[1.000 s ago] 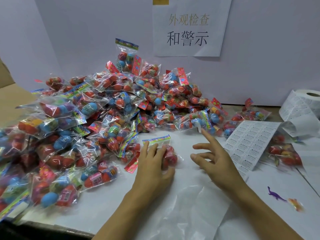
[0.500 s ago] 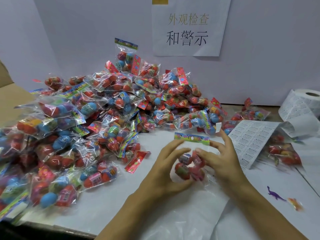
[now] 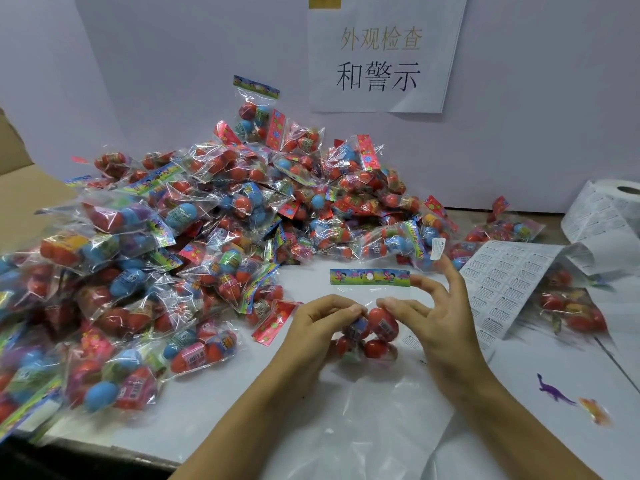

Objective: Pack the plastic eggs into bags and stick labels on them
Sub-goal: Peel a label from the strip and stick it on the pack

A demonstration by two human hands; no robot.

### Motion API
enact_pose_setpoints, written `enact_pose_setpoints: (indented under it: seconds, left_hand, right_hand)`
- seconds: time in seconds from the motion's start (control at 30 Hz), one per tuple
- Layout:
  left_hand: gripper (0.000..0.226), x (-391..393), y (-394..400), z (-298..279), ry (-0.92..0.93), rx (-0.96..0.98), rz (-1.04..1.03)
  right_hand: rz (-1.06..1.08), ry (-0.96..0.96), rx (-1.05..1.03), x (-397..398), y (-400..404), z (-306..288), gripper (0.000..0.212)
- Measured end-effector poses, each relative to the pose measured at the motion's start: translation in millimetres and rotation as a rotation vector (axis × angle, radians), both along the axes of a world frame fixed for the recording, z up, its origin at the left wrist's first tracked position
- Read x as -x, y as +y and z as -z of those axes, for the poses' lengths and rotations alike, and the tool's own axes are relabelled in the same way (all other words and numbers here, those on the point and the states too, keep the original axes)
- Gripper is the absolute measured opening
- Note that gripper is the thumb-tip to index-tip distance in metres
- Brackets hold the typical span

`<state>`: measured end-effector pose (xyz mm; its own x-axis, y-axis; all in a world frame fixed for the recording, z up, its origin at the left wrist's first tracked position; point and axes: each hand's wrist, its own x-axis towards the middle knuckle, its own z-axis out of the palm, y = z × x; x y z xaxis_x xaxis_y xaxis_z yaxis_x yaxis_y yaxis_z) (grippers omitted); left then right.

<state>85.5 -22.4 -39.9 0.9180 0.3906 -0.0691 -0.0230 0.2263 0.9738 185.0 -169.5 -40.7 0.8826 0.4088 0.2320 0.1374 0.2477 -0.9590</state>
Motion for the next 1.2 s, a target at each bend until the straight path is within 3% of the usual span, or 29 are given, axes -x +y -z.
enact_pose_setpoints:
  seconds: [0.17,0.37,0.47,0.53,0.73,0.97,1.2]
  left_hand:
    - [0.008,1,0,-1,-0.003,0.029,0.005]
    - [0.054,2,-1,4,0.020,0.092,0.155]
    - [0.049,3,-1,5,-0.026,-0.003,0.206]
    - [0.047,2,0,4,-0.063,-0.014,0.158]
    - [0.049,-1,8,3,-0.114,0.086,-0.050]
    - [0.051,-2,9,-1,-0.145,0.157,-0.099]
    - [0.050,-1,8,0,-0.114,0.110,-0.046]
  right_hand:
    - [0.020,-0.004,-0.002,0,1,1,0.094]
    - [0.126,-0.016,-0.068,-4,0,1,0.091]
    - [0.139,0.007,-0.079,-7,-2,0,0.087]
    - [0.143,0.021,-0.094,-8,-3,2,0.075]
    - [0.160,0.021,-0.052,-9,-6,-1,0.012]
    - [-0.003,-0.181,0.210,4,-6,-6,0.007]
    - [0.040,-0.361,0.394,14,-5,-7,0.009]
